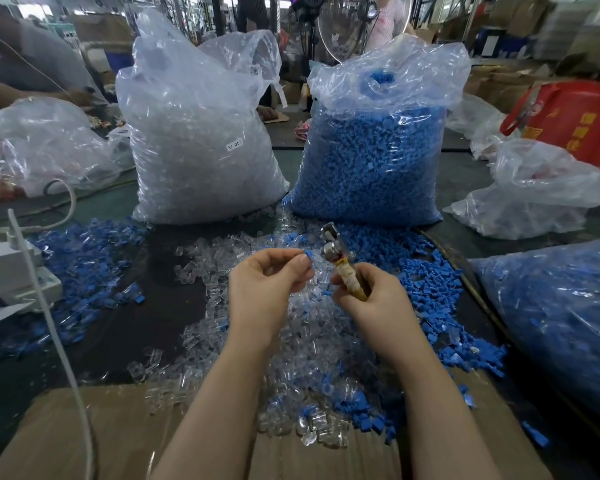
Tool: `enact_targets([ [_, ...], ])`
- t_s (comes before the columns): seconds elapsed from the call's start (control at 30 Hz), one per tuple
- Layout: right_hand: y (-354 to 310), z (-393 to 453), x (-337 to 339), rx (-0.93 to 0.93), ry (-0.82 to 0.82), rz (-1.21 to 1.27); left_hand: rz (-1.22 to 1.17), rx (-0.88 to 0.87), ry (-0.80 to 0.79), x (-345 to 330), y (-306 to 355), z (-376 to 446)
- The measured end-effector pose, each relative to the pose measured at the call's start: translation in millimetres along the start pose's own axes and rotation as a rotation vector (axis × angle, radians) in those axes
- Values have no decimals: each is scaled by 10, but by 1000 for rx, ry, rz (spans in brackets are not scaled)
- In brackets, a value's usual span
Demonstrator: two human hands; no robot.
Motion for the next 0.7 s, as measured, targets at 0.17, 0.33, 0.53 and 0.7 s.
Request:
enact_targets([
  [0.17,-18,-18,-80,-27,-132,-45,-3,-48,1,50,47,18],
  [0.33,-21,-13,-107,-25,-155,-57,-1,-80,-27,59,97,15],
  [0.53,-24,-32,-104,-27,-186,-74,19,-89,-51,50,112,15],
  [0.7,-14,-39,-102,7,-188,-108,29,-93,-65,42,115,8],
])
Point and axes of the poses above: each hand's wrist, its own z-axis towards the middle knuckle, its own x-axis out of the back of the hand, y = z × x, the point moved 6 cm from there along z, towards the middle knuckle, and after that the axes turned 6 degrees about z, right-handed, at the moved point
